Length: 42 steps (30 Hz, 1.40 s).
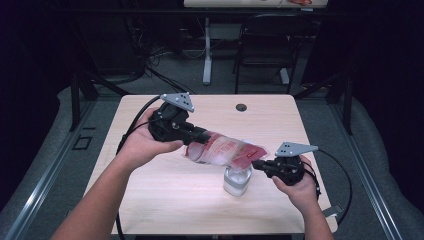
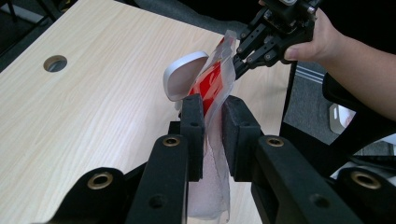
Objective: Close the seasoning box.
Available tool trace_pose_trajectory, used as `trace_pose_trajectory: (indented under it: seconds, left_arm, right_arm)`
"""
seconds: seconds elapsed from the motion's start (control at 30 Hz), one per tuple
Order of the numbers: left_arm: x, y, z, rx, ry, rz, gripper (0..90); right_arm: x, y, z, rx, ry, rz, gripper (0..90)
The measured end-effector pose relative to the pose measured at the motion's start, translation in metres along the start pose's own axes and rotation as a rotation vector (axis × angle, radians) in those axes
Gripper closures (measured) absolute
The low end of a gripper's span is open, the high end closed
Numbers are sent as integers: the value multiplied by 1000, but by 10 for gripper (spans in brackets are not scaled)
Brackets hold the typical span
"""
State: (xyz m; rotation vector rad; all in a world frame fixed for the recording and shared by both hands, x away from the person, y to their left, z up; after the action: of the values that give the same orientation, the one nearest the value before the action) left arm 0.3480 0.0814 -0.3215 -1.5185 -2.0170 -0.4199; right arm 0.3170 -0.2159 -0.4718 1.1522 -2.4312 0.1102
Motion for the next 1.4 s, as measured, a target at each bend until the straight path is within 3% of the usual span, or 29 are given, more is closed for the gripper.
trace_pose_trajectory:
  seconds: [1.4]
  left_arm:
    - [-1, -1, -2, 0, 4, -4, 796]
  right_arm:
    - [-7, 2, 2, 0, 22, -23, 892]
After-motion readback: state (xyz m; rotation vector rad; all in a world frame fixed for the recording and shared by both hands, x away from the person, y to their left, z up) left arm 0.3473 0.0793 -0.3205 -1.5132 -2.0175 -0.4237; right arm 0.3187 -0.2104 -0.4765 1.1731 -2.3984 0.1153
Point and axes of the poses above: each handheld gripper's, and its own axes: x roughly backward along the jaws, z roughly out of its underside, y roughly to its left, the point moved 2 cm from there along -x, roughly forward along the jaws, and after that the axes turned 6 degrees about -y, right-handed, at the moved point
